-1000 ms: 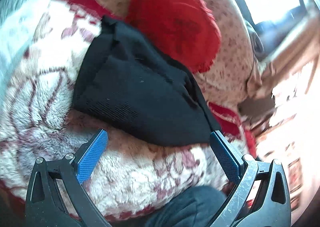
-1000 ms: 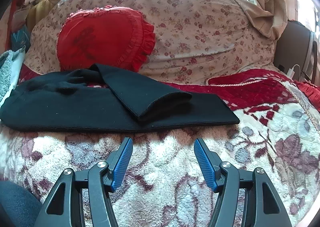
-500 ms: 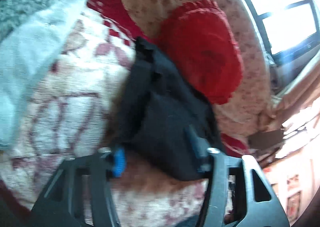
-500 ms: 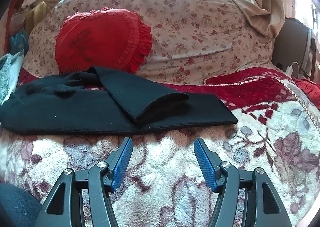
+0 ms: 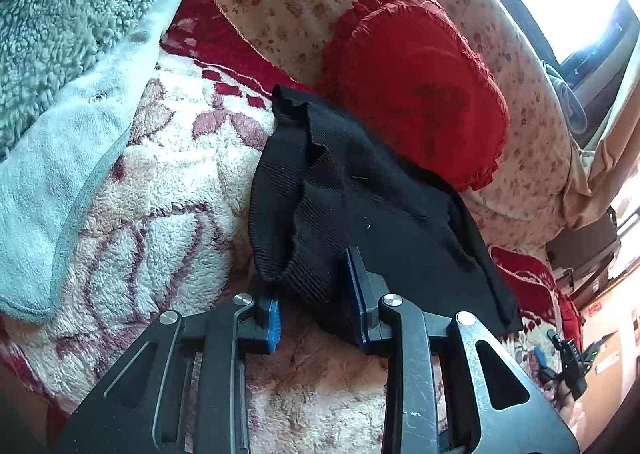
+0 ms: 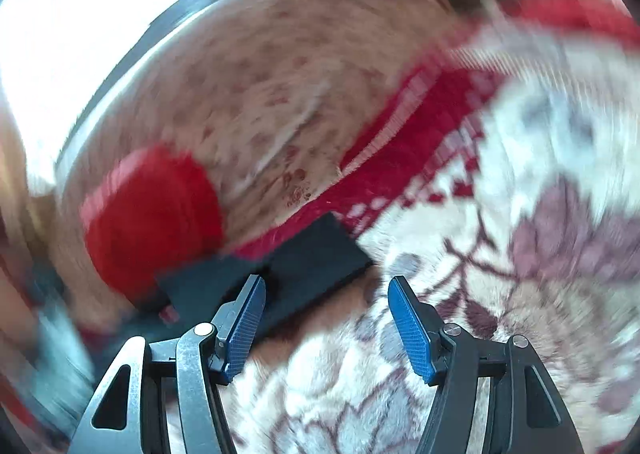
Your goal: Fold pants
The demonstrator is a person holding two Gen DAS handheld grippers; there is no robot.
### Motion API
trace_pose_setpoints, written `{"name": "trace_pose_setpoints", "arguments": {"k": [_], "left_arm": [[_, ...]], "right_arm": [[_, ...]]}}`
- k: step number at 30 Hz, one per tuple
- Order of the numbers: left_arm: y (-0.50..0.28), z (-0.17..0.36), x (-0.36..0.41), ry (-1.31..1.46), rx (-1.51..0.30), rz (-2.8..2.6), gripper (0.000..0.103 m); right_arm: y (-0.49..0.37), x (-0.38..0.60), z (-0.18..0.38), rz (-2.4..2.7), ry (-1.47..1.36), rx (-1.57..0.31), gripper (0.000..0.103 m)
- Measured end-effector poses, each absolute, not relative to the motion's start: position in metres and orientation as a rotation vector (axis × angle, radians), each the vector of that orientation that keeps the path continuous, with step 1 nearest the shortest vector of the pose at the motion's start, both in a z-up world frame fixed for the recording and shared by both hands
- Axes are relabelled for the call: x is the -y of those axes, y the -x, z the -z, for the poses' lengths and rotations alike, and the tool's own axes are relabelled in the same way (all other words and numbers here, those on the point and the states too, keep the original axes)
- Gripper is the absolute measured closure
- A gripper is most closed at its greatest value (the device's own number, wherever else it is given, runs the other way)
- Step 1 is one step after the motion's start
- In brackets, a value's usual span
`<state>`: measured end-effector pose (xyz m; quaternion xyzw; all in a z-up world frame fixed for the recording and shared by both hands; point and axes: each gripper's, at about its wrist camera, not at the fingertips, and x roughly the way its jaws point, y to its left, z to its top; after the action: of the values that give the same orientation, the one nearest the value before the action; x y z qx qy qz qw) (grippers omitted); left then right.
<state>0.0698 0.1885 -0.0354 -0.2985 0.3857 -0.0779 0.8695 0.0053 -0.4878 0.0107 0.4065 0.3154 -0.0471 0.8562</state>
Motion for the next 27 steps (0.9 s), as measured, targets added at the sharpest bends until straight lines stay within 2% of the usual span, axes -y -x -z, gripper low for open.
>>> {"name": "trace_pose_setpoints", "arguments": {"k": [2,6,9,11,12,17,18,19,20,22,27], "left_arm": [[-0.070,0.035,-0.187,0.629,-0.803,0.157,0.078],[-0.068,0.035,-0.187,0.656,-0.809,0.149,0.078],[-0.067,0.035,-0.186,0.652,-0.806,0.138,0.078],[-0.066,0.036,-0.185,0.643,-0.812,0.118,0.077],[-0.066,0.036,-0.184,0.644,-0.816,0.106,0.075],[-0.069,0.037,-0.182,0.647,-0.810,0.084,0.073],[-0.069,0.037,-0.181,0.636,-0.807,0.078,0.074],[-0.069,0.035,-0.180,0.619,-0.803,0.072,0.089],[-0.069,0.034,-0.178,0.602,-0.802,0.065,0.098],[-0.067,0.032,-0.178,0.599,-0.797,0.061,0.099],[-0.046,0.014,-0.189,0.584,-0.775,0.100,0.100]], "right_arm": [[-0.011,0.508,0.014,0.043,-1.057,-0.668,0.041],[-0.028,0.515,0.024,-0.064,-1.171,-0.653,0.047],[-0.044,0.512,0.025,-0.082,-1.151,-0.698,0.058],[-0.053,0.506,0.034,-0.004,-1.096,-0.799,0.069],[-0.054,0.505,0.035,0.022,-1.075,-0.811,0.078],[-0.068,0.502,0.037,0.013,-1.088,-0.768,0.078],[-0.070,0.503,0.037,0.010,-1.084,-0.755,0.078],[-0.072,0.503,0.037,0.013,-1.074,-0.738,0.082],[-0.067,0.503,0.038,0.017,-1.075,-0.732,0.085],[-0.065,0.502,0.041,0.015,-1.097,-0.732,0.099],[-0.030,0.502,0.019,-0.009,-1.103,-0.678,0.099]]}}
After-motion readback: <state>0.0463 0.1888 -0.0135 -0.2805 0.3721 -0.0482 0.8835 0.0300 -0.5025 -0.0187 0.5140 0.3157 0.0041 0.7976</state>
